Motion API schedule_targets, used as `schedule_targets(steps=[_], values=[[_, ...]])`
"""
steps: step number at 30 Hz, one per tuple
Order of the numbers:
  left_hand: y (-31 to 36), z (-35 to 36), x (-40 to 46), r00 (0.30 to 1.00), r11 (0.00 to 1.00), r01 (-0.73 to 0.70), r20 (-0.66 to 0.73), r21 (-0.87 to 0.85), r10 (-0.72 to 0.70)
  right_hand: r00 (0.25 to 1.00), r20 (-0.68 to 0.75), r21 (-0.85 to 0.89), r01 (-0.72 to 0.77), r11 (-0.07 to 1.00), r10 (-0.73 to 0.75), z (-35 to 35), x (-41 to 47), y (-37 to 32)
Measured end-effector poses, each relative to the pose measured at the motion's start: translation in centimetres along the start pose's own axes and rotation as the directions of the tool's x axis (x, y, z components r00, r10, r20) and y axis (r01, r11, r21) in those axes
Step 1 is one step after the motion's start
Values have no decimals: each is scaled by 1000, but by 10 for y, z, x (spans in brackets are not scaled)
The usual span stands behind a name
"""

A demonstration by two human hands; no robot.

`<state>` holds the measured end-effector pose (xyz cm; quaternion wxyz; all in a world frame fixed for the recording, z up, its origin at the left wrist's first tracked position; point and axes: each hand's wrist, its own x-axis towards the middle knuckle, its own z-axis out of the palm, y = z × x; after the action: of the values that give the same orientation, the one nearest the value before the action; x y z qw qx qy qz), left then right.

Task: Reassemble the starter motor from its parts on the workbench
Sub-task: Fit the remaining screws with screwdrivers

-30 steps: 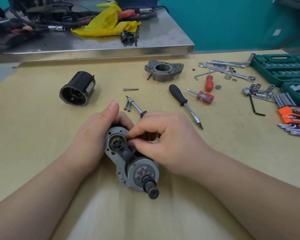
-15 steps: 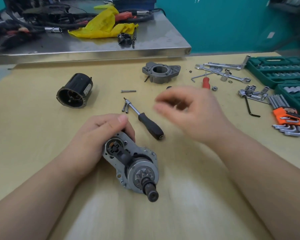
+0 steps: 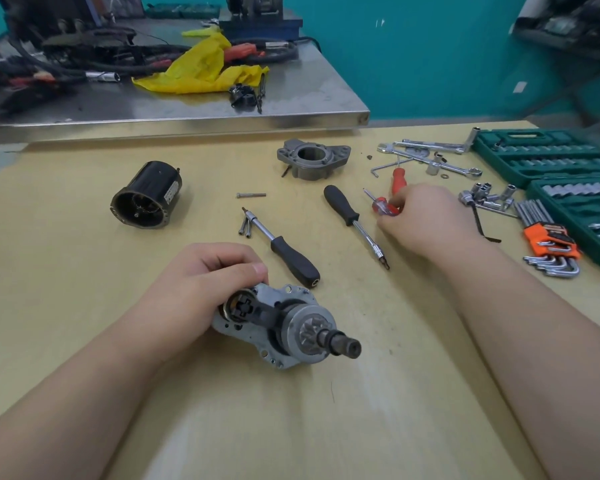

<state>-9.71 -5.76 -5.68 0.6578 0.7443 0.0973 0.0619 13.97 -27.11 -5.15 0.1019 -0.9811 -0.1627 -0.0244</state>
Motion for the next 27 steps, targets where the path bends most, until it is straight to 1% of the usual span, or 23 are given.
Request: schedule_targets(steps=[3,4,6,9,11,14,18,21,23,25,27], values=[[1,-3,-1,999,999,-12,32,32,11,994,-105,210,11,978,11,-4,-4,-2],[1,-4,-2,999,999,-14,40,41,12,991,-131,244,31,969,1,-5,-5,-3],[1,-4,-1,999,999,-12,39,50,10,992,-119,205,59,977,-35,-6,-9,-10],[1,-3,0,1000,998,-9,24,54,8,996,-1,84,89,992,-90,-2,-16,-19],[2,-1,1,1000,998,-5,9,63,4,994,39,36,102,994,-104,1,-17,-20],[2,4,2,999,999,15,-50,45,-13,991,85,28,98,995,-100,0,-15,-16],[-1,9,1,988,998,12,-156,64,-2,965,230,-10,132,991,-126,-4,-14,-12],[-4,9,-2,976,998,-2,-217,67,17,954,264,-8,148,989,-140,-5,-14,-10],[-5,7,-3,964,998,-2,-266,56,16,960,245,-23,143,989,-133,-6,-15,-12],[-7,7,-2,951,998,0,-307,59,18,975,190,-7,123,992,-120,-7,-17,-13],[-8,7,-1,941,997,-6,-336,76,31,991,62,92,117,989,-123,-9,-19,-15]])
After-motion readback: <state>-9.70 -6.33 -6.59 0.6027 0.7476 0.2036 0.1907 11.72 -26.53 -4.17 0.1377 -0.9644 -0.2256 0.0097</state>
